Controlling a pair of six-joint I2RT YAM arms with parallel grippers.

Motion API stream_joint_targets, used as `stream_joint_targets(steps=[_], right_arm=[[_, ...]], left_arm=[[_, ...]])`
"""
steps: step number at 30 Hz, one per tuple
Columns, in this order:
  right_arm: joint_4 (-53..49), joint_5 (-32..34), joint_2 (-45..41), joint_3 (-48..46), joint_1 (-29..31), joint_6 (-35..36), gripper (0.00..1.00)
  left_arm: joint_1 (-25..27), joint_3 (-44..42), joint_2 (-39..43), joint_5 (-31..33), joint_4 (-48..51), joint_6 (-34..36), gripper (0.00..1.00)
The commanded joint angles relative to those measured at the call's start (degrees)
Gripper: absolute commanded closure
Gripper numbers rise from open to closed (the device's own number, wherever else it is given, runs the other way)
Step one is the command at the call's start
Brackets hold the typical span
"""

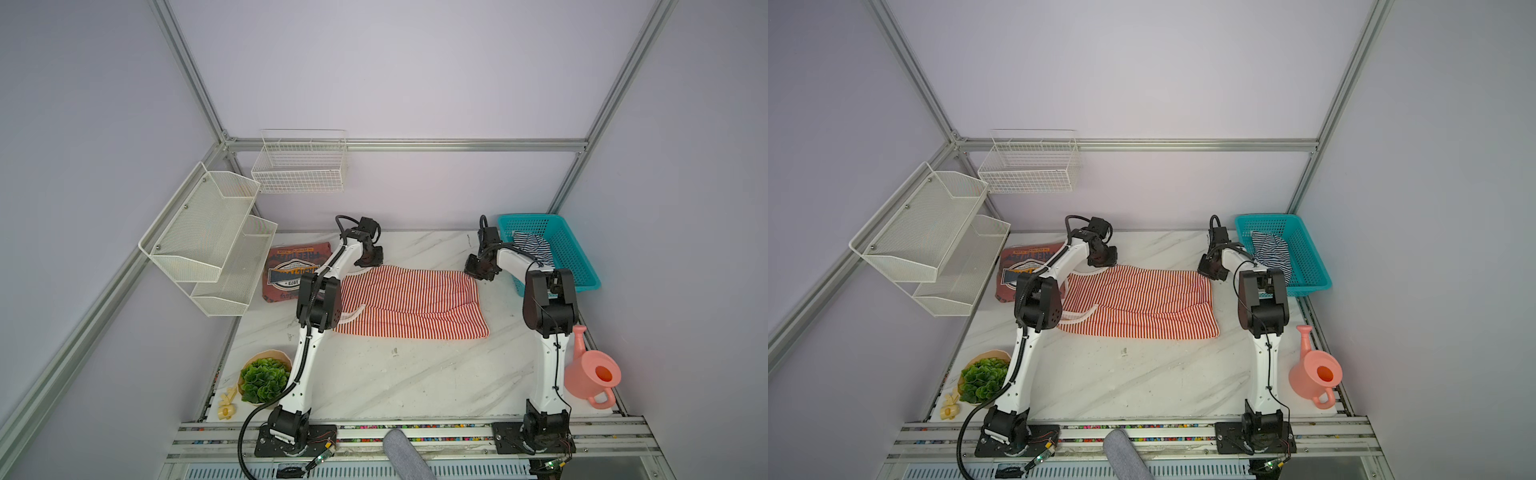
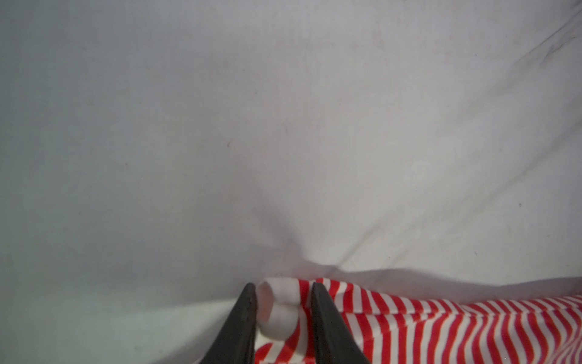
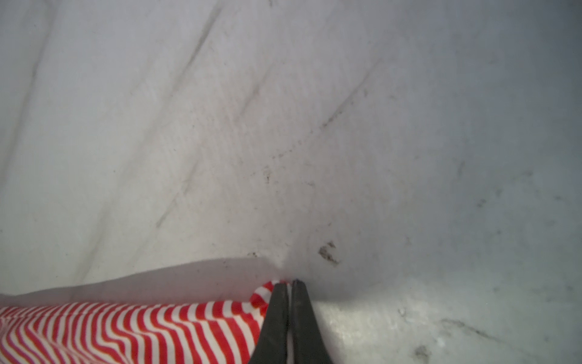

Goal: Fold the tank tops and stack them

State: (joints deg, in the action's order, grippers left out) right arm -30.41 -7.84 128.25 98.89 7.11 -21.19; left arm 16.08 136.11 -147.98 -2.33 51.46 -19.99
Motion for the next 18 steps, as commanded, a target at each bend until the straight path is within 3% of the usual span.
stream_joint_targets(steps=[1,9,18], right_arm=[[-0.26,0.07,0.71,0.56,-0.13,0.50,1.00],[2.64,0.22,-3.72,-2.24,-0.13,2.20,1.00],[6.56,-1.30,-11.14,-8.42,-0.10,4.03,1.00]], left_arm=[[-0.43,3.05,1.82,-0.75,-1.01,0.51,0.76],[-0.42,0.63,4.57,-2.65,-1.87,1.91,1.00],[-0.43,-6.21,10.37,-1.09,-4.52,2.29,1.00]])
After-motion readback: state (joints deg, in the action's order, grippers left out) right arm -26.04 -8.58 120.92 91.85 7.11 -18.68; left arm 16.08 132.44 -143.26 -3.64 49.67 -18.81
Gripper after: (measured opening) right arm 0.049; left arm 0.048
